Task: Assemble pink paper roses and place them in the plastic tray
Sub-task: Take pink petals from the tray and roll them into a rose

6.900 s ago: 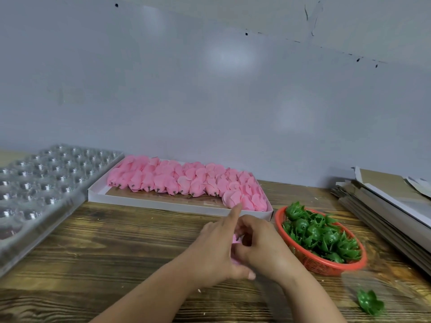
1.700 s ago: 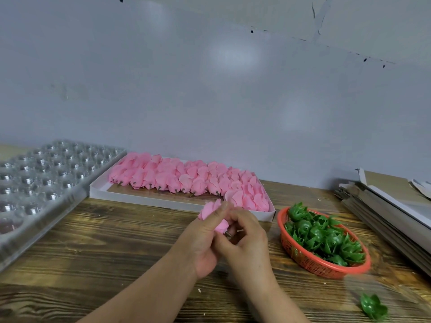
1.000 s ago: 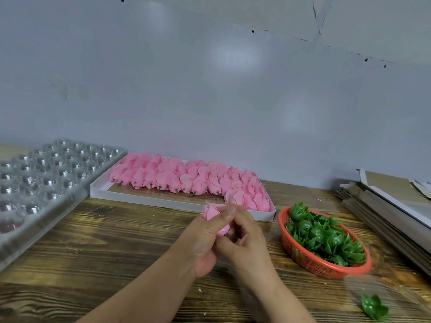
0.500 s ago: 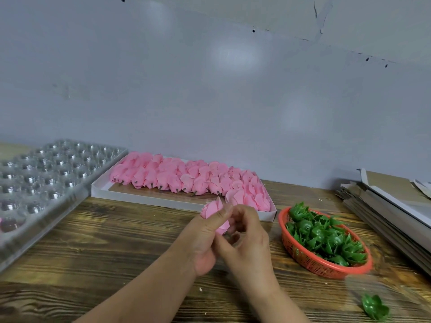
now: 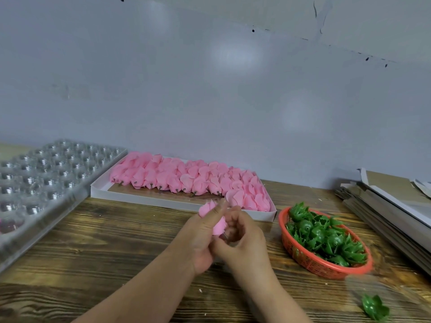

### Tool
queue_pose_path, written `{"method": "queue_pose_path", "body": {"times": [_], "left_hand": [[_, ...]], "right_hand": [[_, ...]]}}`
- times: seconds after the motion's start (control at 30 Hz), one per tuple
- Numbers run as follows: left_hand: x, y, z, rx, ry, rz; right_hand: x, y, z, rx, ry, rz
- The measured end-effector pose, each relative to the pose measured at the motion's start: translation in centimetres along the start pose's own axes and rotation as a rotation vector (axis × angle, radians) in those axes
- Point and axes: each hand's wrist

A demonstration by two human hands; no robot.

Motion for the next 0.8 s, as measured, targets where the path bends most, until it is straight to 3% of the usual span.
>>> {"method": "queue_pose_path", "body": {"times": [0.07, 0.13, 0.27, 0.33, 0.4, 0.5, 0.6, 0.8], "left_hand": [[-0.03, 0.09, -0.06, 0.021, 0.007, 0.000], [-0.03, 0.06, 0.03, 0.041, 0.034, -0.007], [-0.07, -0.21, 0.44, 0.108, 0.091, -0.037], [0.02, -0.24, 0.56, 0.133, 0.123, -0.046], [0.05, -0.23, 0.58, 0.096, 0.121, -0.036], [0.14, 0.04, 0.38, 0.074, 0.083, -0.022], [0.27, 0.24, 0.30, 0.069, 0.071, -0.043], [0.10, -0.14, 0.79, 0.118, 0.173, -0.042]], "right_hand": [[0.00, -0.11, -0.07, -0.090, -0.065, 0.040], [-0.02, -0.08, -0.11, 0.006, -0.050, 0.022], [0.13, 0.29, 0.36, 0.389, 0.178, -0.191], [0.04, 0.43, 0.51, 0.446, 0.265, -0.261], [-0.04, 0.46, 0.40, 0.350, 0.222, -0.210], [-0.16, 0.11, 0.11, 0.002, 0.040, -0.014], [-0.34, 0.26, 0.16, -0.010, -0.007, 0.048], [-0.19, 0.82, 0.58, 0.371, 0.279, -0.214]]}}
Point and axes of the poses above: each hand's wrist, its own x-axis towards the middle knuckle, its own z-axis out of the back of the hand, y = z × x, and after that the axes turned 13 degrees about -z, right-handed
